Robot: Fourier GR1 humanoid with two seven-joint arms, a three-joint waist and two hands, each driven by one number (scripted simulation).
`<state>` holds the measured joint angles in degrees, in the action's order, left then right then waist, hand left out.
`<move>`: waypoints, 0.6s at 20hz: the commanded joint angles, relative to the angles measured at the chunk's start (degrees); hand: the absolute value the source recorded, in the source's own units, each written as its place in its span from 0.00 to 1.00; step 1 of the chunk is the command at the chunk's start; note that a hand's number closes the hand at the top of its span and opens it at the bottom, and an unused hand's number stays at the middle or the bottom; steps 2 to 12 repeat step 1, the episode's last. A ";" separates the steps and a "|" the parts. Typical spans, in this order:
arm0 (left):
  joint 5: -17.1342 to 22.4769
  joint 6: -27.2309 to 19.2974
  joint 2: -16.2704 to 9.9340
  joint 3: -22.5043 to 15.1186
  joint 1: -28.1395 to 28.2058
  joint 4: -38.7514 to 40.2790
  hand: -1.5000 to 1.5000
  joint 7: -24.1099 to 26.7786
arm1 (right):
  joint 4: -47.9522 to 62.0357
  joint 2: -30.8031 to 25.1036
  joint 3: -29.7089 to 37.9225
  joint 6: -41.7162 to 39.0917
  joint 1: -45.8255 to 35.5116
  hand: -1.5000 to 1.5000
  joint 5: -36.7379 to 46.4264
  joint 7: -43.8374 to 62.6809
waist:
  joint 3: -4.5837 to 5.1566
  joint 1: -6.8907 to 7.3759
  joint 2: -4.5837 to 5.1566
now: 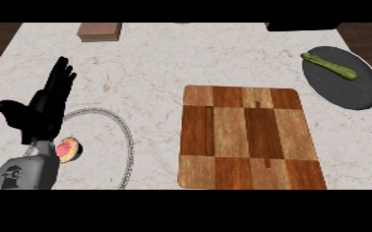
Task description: Pick the squash from the cutting board and place it in the pan
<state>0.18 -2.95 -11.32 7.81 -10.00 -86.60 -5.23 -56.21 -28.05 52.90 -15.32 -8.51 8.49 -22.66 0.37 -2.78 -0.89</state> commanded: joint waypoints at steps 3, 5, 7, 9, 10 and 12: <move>0.78 0.73 -0.32 0.30 -0.40 -0.42 0.50 -0.94 | -18.15 5.86 -0.78 0.33 4.60 0.00 -2.14 10.71 | -0.08 1.07 0.33; 0.78 0.73 -0.32 0.30 -0.40 -0.42 0.50 -0.94 | -18.15 5.86 -0.78 0.33 4.60 0.00 -2.14 10.71 | -0.08 1.07 0.33; 0.78 0.73 -0.32 0.30 -0.40 -0.42 0.50 -0.94 | -18.15 5.86 -0.78 0.33 4.60 0.00 -2.14 10.71 | -0.08 1.07 0.33; 0.78 0.73 -0.32 0.30 -0.40 -0.42 0.50 -0.94 | -18.15 5.86 -0.78 0.33 4.60 0.00 -2.14 10.71 | -0.08 1.07 0.33; 0.78 0.73 -0.32 0.30 -0.40 -0.42 0.50 -0.94 | -18.15 5.86 -0.78 0.33 4.60 0.00 -2.14 10.71 | -0.08 1.07 0.33; 0.78 0.73 -0.32 0.30 -0.40 -0.42 0.50 -0.94 | -18.15 5.86 -0.78 0.33 4.60 0.00 -2.14 10.71 | -0.08 1.07 0.33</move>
